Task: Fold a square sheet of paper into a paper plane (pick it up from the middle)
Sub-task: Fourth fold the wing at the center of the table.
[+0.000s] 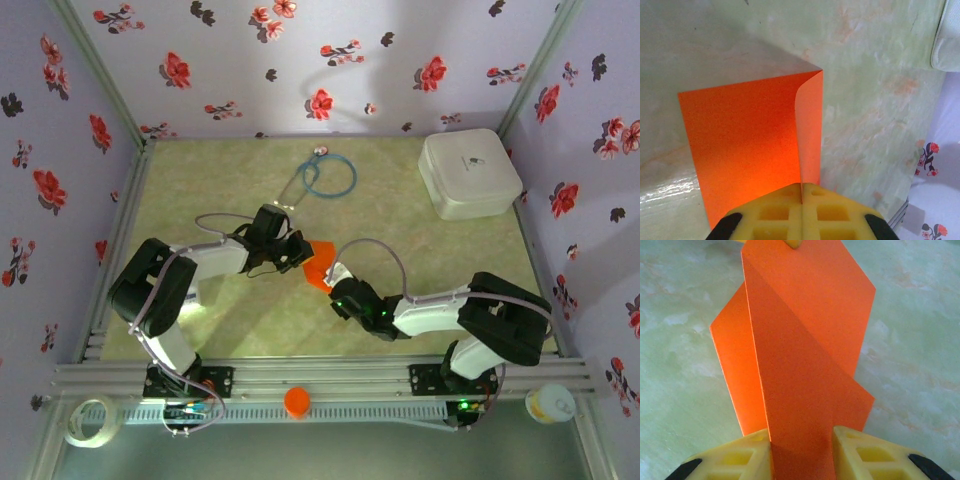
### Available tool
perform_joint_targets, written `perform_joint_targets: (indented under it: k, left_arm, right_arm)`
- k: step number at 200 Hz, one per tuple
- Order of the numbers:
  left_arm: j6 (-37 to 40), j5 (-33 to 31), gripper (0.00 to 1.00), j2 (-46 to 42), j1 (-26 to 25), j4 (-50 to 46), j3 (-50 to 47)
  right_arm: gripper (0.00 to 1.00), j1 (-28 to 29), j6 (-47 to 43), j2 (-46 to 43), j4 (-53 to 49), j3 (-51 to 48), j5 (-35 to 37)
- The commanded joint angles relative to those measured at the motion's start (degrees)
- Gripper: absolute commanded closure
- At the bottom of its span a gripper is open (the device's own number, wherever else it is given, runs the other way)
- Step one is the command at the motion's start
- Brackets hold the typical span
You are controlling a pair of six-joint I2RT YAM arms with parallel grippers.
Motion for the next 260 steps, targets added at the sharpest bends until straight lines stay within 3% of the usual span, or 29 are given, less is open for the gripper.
perform_joint_targets:
  k: [1, 55, 154, 210, 237, 260]
  left_arm:
    - [-0.07, 0.85, 1.0, -0.39, 0.51, 0.42, 0.38]
    - [-0.09, 0.8, 1.0, -0.31, 0.51, 0.41, 0.31]
    - [-0.16, 0.77, 1.0, -0.25, 0.5, 0.47, 0.14]
    - [-0.16, 0.56, 1.0, -0.47, 0.5, 0.5, 0.01]
    - [-0.16, 0.23, 0.91, -1.06, 0.51, 0.48, -0.04]
    - [0.27, -1.39, 0.64, -2.7, 0.51, -0.56, -0.29]
  right_arm:
    - [0.66, 0.45, 0.5, -0.03, 0.87, 0.64, 1.66]
    - [0.77, 0.42, 0.93, 0.16, 1.01, 0.74, 0.73]
    - [0.71, 0.35, 2.09, -0.53, 1.72, 0.55, 0.37]
    - [0.81, 0.31, 2.44, -0.53, 1.98, 0.11, -0.29]
    - [0.87, 0.19, 3.24, -0.03, 1.75, 0.13, -1.59]
    - [0.91, -0.85, 5.44, 1.14, 2.4, -0.11, -4.35]
